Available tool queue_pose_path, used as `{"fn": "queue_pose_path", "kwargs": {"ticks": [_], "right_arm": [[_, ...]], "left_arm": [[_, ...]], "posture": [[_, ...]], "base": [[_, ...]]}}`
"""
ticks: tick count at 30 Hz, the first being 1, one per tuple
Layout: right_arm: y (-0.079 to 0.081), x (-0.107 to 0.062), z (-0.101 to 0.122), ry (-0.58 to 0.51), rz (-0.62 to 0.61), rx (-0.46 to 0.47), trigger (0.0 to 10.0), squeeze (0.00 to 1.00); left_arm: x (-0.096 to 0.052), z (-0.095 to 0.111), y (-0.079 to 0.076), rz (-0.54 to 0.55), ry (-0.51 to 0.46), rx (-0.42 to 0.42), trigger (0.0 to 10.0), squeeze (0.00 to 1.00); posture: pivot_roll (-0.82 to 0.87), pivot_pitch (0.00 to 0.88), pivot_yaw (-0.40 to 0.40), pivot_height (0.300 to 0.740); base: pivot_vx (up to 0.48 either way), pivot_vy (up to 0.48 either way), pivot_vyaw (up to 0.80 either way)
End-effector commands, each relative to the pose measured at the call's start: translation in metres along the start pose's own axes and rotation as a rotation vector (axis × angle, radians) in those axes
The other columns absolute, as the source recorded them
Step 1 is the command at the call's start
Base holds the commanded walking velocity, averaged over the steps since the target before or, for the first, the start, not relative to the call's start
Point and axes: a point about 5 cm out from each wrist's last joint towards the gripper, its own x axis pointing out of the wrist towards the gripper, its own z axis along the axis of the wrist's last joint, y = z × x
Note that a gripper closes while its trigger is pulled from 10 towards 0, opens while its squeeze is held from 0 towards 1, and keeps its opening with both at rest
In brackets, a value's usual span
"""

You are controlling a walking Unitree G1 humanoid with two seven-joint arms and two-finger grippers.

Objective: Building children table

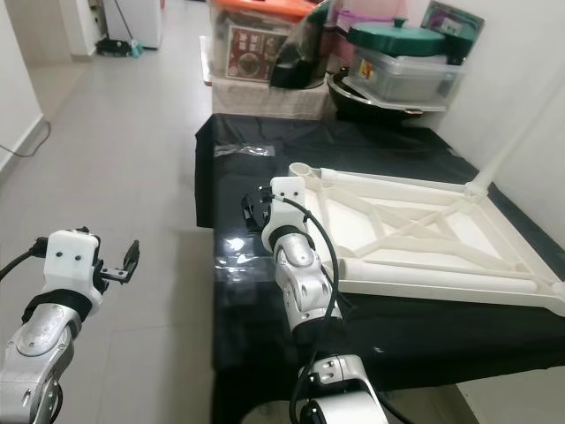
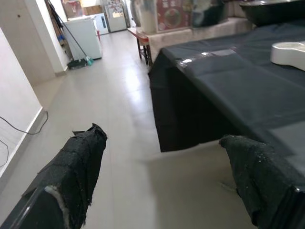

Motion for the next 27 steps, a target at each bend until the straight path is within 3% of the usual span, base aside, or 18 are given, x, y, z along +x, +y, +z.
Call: {"fn": "queue_pose_path", "kwargs": {"ticks": [1,10,15,19,25,27], "right_arm": [[-0.003,-0.002,-0.005,0.024,-0.016,-0.012,10.0,0.00],[-0.009,0.002,-0.014,0.069,-0.056,-0.036,10.0,0.00],[-0.001,0.014,-0.028,0.199,-0.060,-0.013,10.0,0.00],[-0.004,0.019,-0.028,0.213,-0.097,-0.014,10.0,0.00],[0.003,0.024,-0.045,0.388,-0.031,0.069,10.0,0.00],[0.003,0.024,-0.045,0.388,-0.031,0.069,10.0,0.00]], "left_arm": [[-0.002,-0.005,-0.005,-0.015,0.020,-0.006,10.0,0.00],[0.002,-0.012,-0.017,-0.022,0.033,-0.025,10.0,0.00],[0.003,-0.015,-0.019,-0.022,0.039,-0.032,10.0,0.00],[0.003,-0.015,-0.022,-0.022,0.038,-0.036,10.0,0.00],[0.003,-0.016,-0.025,-0.025,0.040,-0.039,10.0,0.00],[0.003,-0.016,-0.025,-0.025,0.040,-0.039,10.0,0.00]], "posture": [[0.16,0.000,-0.085,0.740],[0.16,0.000,-0.085,0.740],[0.18,0.000,-0.099,0.740],[0.18,0.000,-0.106,0.740],[0.20,0.000,-0.121,0.740],[0.20,0.000,-0.121,0.740]], "base": [[0.000,-0.244,0.00],[0.000,0.000,0.00],[0.000,0.000,0.00],[0.000,0.000,0.00],[0.000,0.000,0.00],[0.000,0.000,0.00]]}}
